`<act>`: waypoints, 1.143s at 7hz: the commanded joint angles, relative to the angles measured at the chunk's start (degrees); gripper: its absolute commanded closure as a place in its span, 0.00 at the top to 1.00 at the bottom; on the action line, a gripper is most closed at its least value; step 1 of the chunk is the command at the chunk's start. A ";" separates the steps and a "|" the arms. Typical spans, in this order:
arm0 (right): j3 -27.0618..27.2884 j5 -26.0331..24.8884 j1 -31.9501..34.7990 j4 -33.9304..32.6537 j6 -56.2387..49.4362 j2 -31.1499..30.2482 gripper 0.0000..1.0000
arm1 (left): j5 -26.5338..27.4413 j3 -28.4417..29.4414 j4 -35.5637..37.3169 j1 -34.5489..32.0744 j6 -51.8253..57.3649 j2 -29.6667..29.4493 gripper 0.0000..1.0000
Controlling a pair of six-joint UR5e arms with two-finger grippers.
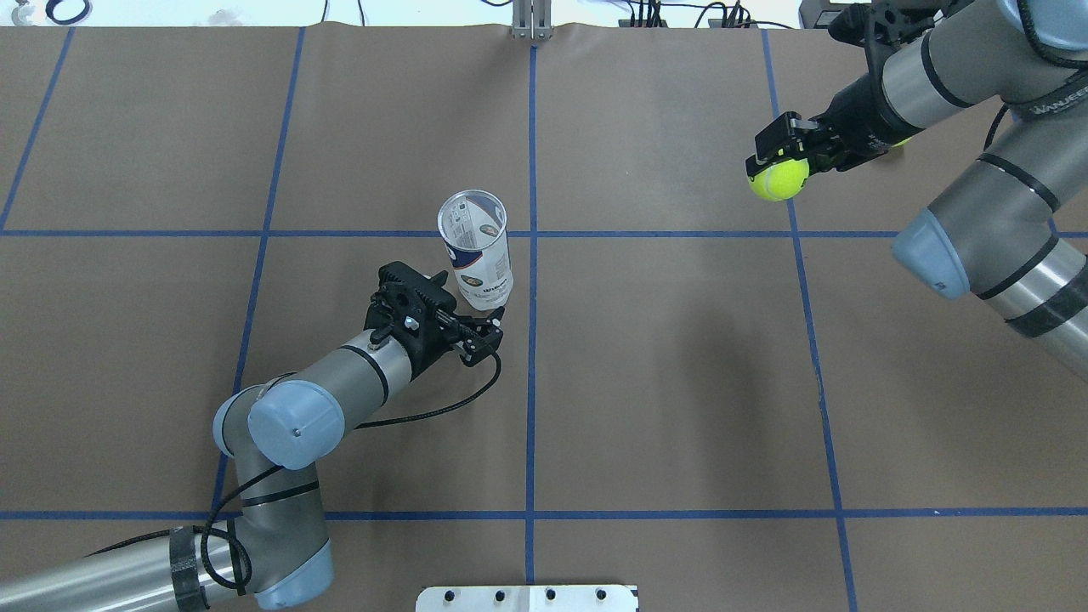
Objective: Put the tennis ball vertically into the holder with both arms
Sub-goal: 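Carry the ball toward the can with the right gripper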
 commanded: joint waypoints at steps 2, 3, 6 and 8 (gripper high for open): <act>0.07 -0.23 -0.52 0.00 0.19 0.00 0.00 | 3.35 1.61 -2.94 0.03 0.07 -0.54 0.99; 0.07 -0.23 -0.52 0.00 0.19 0.00 0.00 | 3.35 1.61 -2.94 0.04 -0.02 -0.72 0.99; 0.07 -0.23 -0.60 0.00 0.19 0.09 0.00 | 3.44 4.93 -2.94 0.21 -0.02 -3.95 0.99; 0.16 -0.23 -0.69 0.00 0.19 0.27 0.00 | 3.88 5.39 -2.94 0.12 0.07 -4.23 0.99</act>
